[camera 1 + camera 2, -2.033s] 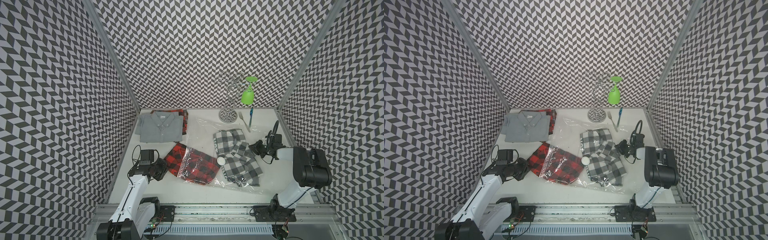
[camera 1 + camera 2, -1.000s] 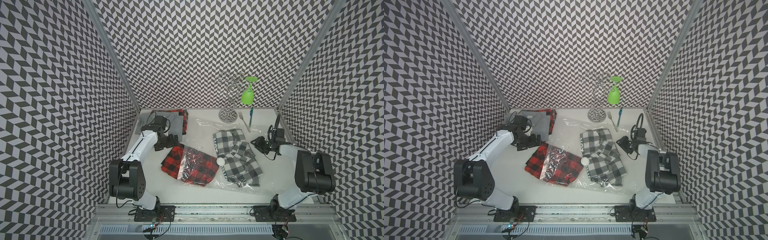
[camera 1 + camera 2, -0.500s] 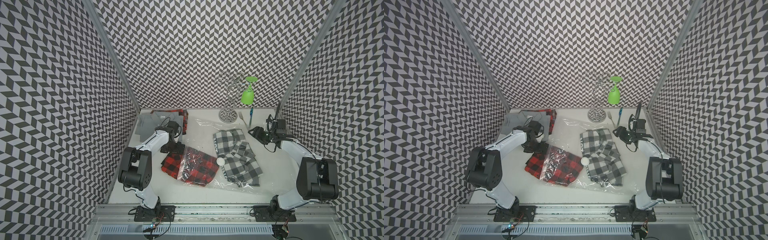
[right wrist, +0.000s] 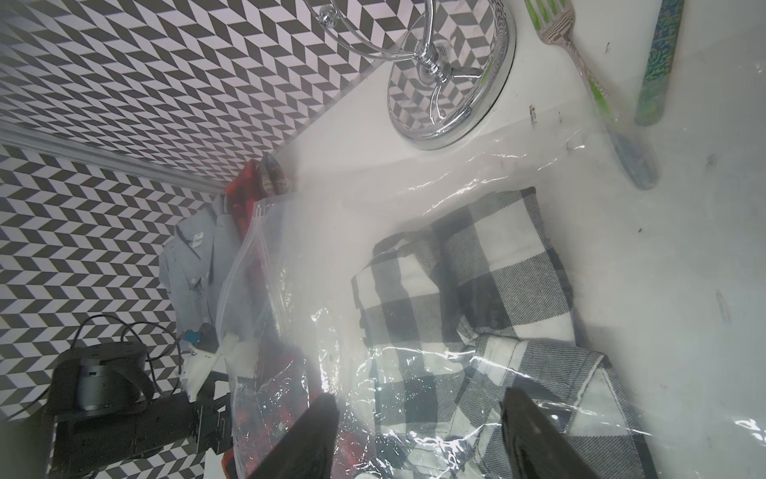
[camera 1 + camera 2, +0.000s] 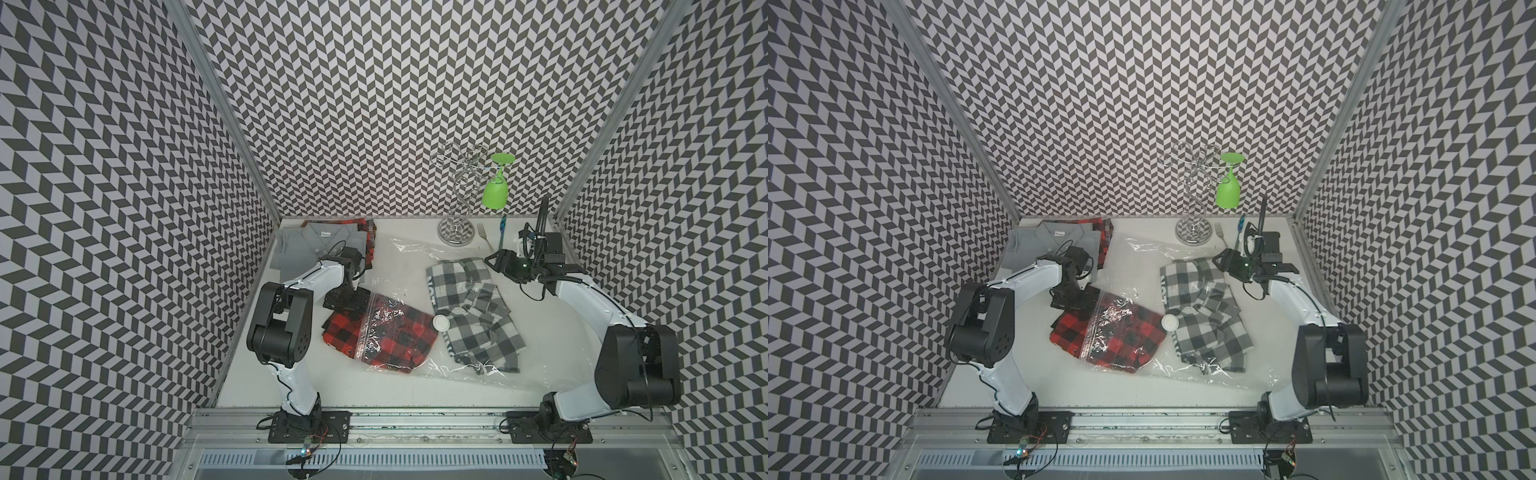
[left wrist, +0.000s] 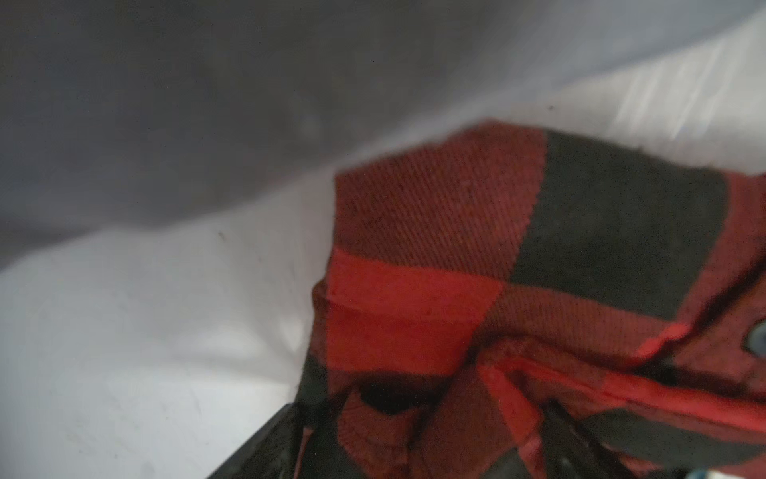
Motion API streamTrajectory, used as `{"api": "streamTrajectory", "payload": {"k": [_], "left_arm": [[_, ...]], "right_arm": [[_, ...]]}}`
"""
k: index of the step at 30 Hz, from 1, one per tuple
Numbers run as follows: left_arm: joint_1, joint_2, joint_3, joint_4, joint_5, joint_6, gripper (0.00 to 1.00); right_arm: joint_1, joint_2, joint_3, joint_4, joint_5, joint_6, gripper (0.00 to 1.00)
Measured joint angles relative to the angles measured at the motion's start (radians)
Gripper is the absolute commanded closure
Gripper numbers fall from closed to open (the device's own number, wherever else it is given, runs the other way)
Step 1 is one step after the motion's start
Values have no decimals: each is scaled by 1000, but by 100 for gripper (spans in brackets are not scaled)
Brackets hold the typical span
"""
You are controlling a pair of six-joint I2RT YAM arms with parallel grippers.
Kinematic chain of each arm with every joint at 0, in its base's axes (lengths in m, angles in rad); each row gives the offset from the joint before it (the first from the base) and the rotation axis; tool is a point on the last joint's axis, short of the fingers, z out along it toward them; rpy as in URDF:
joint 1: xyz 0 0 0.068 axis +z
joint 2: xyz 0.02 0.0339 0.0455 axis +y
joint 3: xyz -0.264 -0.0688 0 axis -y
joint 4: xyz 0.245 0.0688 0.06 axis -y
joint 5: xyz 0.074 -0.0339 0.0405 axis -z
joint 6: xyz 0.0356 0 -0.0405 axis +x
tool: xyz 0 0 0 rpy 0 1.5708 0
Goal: Take the shirt out of the vacuum bag
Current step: Take out the shirt from the vacuum bag.
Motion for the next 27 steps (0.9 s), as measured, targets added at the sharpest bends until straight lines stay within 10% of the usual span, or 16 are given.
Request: {"api": "streamTrajectory", "payload": {"k": [20,27], "left_arm": [[-16,28,18,-2,122,-19,98],[-14,24,77,-43,66,-50,100]], "right_arm": [[37,0,-39,11,-16,6,38],[82,17,-95,53,-55,22,38]]}}
